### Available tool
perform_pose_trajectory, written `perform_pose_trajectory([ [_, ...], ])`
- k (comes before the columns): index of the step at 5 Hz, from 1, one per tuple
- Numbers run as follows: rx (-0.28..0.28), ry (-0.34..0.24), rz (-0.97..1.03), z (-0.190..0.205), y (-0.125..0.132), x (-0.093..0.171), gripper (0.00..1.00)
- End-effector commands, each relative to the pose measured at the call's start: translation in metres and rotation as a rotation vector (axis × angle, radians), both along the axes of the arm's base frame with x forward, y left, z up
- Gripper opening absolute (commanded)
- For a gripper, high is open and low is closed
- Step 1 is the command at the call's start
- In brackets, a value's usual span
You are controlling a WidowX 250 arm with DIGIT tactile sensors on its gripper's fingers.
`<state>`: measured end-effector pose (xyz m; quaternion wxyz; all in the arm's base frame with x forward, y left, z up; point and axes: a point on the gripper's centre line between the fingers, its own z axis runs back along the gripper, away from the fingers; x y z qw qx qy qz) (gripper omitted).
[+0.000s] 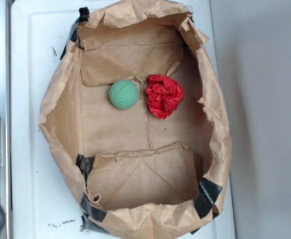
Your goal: Grab the red paper.
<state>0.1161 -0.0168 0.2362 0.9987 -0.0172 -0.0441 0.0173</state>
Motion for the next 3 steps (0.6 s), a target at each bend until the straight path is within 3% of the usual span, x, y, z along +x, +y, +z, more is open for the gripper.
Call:
perform_pose_trajectory([
  [1,0.0,0.0,0.0,0.0,0.0,0.0,1.0],
  [2,-0.051,0.001,0.083,-0.006,0.019,0.045,1.0],
  [3,-0.024,-0.031,0.089,-0.013,0.031,0.08,1.0],
])
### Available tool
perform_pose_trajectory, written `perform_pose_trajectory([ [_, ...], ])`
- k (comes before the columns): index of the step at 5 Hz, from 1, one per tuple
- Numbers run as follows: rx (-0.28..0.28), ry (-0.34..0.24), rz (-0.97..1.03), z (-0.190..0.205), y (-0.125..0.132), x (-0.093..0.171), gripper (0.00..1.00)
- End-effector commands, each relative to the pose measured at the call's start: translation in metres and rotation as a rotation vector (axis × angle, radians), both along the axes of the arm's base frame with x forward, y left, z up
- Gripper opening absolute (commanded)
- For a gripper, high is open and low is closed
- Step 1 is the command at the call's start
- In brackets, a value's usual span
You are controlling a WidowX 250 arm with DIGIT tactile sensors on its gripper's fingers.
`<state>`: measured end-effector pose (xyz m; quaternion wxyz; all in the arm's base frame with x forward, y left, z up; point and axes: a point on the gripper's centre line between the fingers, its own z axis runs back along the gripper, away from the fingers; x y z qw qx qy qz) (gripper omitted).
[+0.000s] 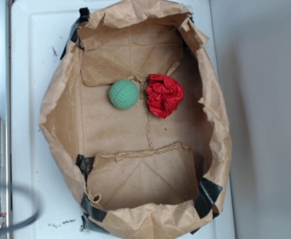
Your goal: Grab the red paper.
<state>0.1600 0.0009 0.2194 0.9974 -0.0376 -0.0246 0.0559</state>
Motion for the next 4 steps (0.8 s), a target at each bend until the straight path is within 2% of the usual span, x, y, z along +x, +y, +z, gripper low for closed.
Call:
perform_pose_trajectory([
  [1,0.141,-0.178,-0.046,-0.02,0.02,0.061,1.0],
  [2,0.096,-0.152,-0.2,-0.06,0.033,0.096,1.0],
  [4,0.096,-0.152,-0.2,-0.06,0.033,0.096,1.0],
])
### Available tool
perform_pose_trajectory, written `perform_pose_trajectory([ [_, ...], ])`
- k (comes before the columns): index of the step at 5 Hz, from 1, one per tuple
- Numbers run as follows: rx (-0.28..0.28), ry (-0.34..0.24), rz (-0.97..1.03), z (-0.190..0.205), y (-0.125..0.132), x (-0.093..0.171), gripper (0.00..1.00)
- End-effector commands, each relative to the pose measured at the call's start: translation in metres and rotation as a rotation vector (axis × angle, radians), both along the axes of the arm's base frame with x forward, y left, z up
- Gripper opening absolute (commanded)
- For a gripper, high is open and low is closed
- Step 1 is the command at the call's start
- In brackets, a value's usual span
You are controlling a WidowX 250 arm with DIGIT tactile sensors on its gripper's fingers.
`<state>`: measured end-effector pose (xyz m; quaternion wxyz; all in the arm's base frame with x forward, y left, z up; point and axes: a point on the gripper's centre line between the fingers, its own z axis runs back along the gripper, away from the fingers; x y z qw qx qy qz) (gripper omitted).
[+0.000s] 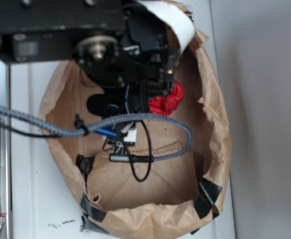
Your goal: Grab the red paper.
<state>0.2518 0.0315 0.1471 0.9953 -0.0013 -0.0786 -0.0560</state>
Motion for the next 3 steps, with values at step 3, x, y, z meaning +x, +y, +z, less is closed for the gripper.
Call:
perform_pose_trajectory([
  [3,0.116,-0.071,0.148,-0.047,0.038,0.055,1.0],
])
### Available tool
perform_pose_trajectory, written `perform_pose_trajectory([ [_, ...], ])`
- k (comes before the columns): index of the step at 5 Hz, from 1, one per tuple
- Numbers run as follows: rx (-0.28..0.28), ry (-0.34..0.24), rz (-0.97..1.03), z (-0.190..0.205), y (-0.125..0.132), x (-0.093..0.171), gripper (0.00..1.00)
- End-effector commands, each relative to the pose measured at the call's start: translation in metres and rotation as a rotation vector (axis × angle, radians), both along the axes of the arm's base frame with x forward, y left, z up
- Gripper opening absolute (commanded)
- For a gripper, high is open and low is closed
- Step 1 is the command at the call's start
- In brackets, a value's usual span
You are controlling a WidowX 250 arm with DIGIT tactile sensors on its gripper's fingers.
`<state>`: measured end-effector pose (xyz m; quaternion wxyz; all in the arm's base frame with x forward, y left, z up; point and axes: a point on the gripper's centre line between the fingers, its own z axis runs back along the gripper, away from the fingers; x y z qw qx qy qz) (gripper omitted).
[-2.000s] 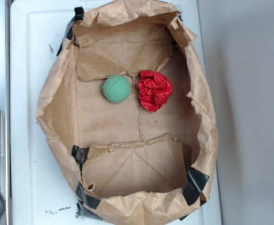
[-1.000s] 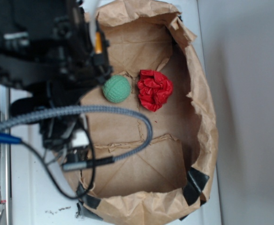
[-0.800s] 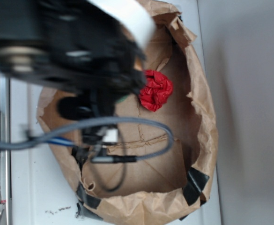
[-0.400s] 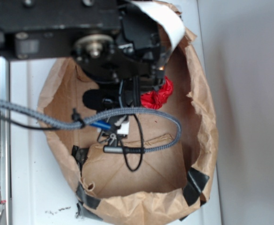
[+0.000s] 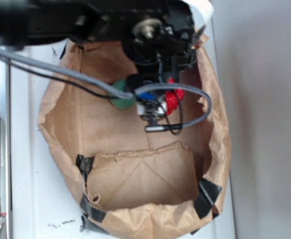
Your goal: Grab the red paper.
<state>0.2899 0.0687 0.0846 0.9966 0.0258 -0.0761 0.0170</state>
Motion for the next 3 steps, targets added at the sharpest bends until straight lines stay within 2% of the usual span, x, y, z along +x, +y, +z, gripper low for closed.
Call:
perform_pose_trajectory([
  [1,0.118,-0.032,-0.024,-0.004,0.003,0.024,1.0],
  [2,0.114,-0.009,-0.056,-0.02,-0.004,0.021,1.0],
  [3,0.12,-0.045,-0.134,-0.023,-0.024,0.018,1.0],
])
